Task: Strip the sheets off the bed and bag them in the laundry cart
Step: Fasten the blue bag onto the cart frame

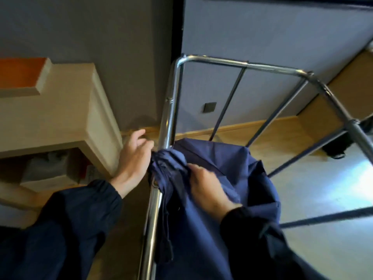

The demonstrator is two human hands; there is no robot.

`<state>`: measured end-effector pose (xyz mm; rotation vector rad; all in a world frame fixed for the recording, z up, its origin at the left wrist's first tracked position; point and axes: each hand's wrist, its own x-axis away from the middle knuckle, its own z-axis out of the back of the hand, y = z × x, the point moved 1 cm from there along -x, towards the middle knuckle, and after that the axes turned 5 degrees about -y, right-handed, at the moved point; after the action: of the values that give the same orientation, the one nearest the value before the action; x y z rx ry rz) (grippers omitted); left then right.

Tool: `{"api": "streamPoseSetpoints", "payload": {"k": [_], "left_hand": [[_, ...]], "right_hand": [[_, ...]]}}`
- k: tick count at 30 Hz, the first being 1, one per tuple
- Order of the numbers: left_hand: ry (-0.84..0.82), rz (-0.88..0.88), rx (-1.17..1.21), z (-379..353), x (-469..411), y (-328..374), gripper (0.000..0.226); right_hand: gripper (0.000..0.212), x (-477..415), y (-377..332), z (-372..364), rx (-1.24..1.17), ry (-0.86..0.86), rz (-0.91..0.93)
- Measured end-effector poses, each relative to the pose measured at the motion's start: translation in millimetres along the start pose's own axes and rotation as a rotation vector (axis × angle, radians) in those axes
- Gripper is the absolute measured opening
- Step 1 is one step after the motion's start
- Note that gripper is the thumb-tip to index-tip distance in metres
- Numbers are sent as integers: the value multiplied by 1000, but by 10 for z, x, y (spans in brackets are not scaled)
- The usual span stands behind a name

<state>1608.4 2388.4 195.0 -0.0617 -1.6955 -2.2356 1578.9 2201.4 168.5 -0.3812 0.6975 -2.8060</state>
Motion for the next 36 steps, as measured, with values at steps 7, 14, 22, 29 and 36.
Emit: {"api": "streamPoseSetpoints", "payload": {"k": [7,14,22,29,36], "left_hand": [[-204,-145,-794,-457,238,125,45],[-170,-164,-898,-525,275,171,41],[-138,-110,-1070,-536,288,193,46],[-101,-105,-1133,-567,337,267,40],[-58,-341,-1311,-558,292,192,52]], "right_hand": [[40,255,-130,-134,-226,196,-197],[51,339,217,-247,-116,193,-174],[50,305,873,-267,-180,128,-170],[31,293,1696,-151,55,-192,-293],[29,-164,1473,379,-172,52,-179]]}}
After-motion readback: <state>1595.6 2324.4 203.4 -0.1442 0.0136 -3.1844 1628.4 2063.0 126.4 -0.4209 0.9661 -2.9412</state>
